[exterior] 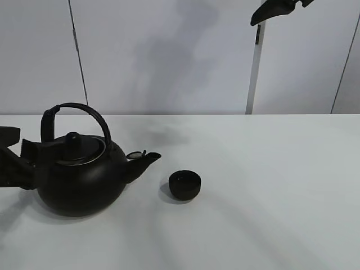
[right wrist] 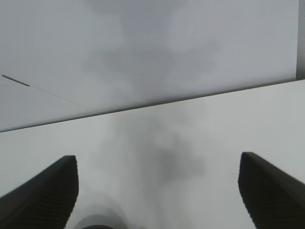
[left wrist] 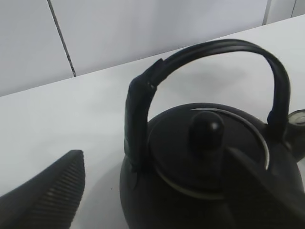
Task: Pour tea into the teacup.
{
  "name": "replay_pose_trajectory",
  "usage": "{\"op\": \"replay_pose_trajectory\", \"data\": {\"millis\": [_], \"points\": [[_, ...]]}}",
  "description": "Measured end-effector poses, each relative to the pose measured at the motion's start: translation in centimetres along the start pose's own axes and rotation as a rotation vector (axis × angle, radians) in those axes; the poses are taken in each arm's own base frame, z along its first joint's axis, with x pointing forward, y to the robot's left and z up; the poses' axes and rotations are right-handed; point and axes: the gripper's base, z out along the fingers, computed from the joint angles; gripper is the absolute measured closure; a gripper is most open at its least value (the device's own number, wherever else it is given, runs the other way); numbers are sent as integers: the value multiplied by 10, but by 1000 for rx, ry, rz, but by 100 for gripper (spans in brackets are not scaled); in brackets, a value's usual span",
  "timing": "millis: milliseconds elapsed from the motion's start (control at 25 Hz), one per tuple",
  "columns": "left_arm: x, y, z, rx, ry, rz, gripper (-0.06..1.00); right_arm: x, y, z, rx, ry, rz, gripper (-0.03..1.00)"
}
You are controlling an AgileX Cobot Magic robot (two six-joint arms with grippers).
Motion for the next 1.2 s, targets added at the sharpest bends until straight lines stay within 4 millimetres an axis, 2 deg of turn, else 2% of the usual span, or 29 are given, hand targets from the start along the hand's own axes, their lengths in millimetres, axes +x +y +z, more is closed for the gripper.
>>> {"op": "replay_pose_trajectory", "data": {"millis": [520,1200], "points": [[-8,0,8,-1,-38,4,38,0,0,0,0,0,0,34],[-9,-2,16,24,-46,16,38,0,0,0,0,0,0,34]]}}
